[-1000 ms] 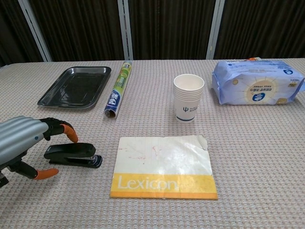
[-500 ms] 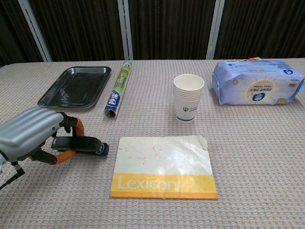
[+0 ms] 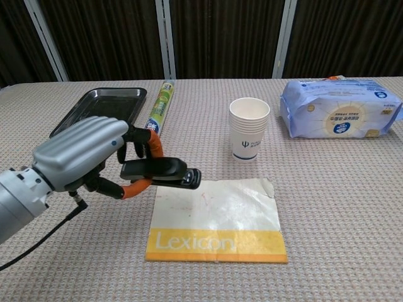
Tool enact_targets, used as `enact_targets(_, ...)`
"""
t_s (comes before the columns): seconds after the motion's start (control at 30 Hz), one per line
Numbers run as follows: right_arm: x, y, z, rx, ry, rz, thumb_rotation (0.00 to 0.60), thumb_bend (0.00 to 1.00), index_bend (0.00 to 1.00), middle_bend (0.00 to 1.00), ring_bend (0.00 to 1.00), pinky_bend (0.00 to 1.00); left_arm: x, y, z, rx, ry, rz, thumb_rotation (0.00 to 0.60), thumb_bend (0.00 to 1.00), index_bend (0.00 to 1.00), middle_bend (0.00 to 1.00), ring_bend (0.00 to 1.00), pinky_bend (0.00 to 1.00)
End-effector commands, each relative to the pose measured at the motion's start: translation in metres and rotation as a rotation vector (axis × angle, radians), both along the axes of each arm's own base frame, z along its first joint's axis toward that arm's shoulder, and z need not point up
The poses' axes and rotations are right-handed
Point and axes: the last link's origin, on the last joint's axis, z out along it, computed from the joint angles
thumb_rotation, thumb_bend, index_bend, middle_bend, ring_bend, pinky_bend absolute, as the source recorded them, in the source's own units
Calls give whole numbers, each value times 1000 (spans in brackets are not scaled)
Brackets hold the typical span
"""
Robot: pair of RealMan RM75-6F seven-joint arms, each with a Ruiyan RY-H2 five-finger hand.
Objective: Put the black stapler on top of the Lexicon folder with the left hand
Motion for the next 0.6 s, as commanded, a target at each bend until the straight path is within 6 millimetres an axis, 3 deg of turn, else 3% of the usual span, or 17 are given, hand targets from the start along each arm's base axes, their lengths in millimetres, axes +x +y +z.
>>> enact_targets(0.03,1,1,3,-11,-8,6,600,126,0,0,0,0,19,5,-13,-31,-7,-19,600,463,581,451,385,513)
enact_targets(0.47,1,5,14,-35,-33,21,600,125,0,0,0,0,52,17,-60,-131,40,-24,600,415,570,439,376,506)
enact_targets(0.6,1,5,16,-47,-34,24,600,126,0,0,0,0,59,15,-65,-153,38,-33,600,312,436,384,337,457)
